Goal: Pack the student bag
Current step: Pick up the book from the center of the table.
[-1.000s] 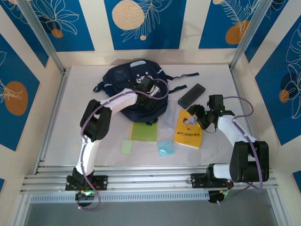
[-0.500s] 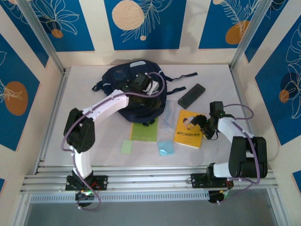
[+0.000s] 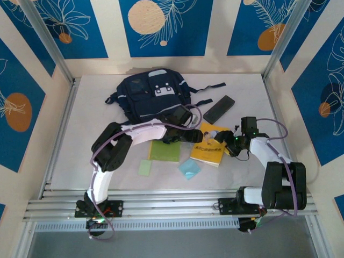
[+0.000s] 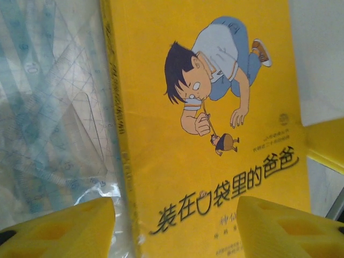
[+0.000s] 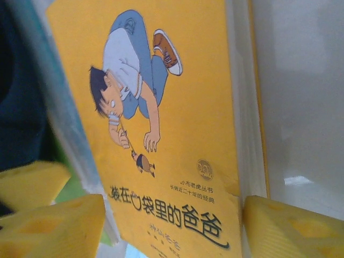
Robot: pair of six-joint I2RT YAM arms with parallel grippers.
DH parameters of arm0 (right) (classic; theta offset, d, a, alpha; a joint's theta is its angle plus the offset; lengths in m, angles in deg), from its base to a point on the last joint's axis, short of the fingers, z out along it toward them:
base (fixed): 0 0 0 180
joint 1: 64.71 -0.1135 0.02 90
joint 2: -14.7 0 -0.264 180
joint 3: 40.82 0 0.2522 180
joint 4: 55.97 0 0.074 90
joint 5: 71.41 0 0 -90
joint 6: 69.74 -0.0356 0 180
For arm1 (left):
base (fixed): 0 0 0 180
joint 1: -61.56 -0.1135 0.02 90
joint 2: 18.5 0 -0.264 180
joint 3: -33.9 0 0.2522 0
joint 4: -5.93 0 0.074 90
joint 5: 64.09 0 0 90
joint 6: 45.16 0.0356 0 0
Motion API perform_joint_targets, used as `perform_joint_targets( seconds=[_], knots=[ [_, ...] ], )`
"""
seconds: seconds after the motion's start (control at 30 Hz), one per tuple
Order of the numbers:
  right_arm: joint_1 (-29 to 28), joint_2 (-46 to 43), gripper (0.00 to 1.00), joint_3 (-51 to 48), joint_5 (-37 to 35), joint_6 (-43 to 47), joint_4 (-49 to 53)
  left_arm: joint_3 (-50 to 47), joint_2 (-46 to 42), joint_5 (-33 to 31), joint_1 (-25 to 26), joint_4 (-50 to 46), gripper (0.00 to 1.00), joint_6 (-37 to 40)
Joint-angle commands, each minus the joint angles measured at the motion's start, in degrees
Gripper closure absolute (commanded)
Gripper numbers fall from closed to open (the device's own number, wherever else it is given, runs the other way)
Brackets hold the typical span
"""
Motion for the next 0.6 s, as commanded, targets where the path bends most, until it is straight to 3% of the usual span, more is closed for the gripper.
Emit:
perform_joint_targets(
  seconds=[0.0,0.1,0.4,0.47,0.57],
  knots=[
    [-0.4,-1.0,0.41,-0.4,6.5,0.0,-1.4,0.1,1.4,1.9,0.5,2.2,0.39,-2.9],
    [-0.5,-1.1,0.57,-0.5,6.1,0.4,-1.3,0.0,1.8,1.8,0.5,2.4,0.39,-3.0],
    [-1.5,0.2,0.88,-0.4,9.2,1.0,-4.4,0.4,2.5,1.9,0.5,2.6,0.39,-3.2],
    [-1.7,0.2,0.91,-0.1,9.0,1.3,-4.4,0.0,2.7,2.2,0.5,3.3,0.39,-3.6],
    [-1.9,0.3,0.86,0.0,9.5,1.5,-5.3,-0.5,2.9,3.2,0.4,4.5,0.39,-4.5]
  ],
)
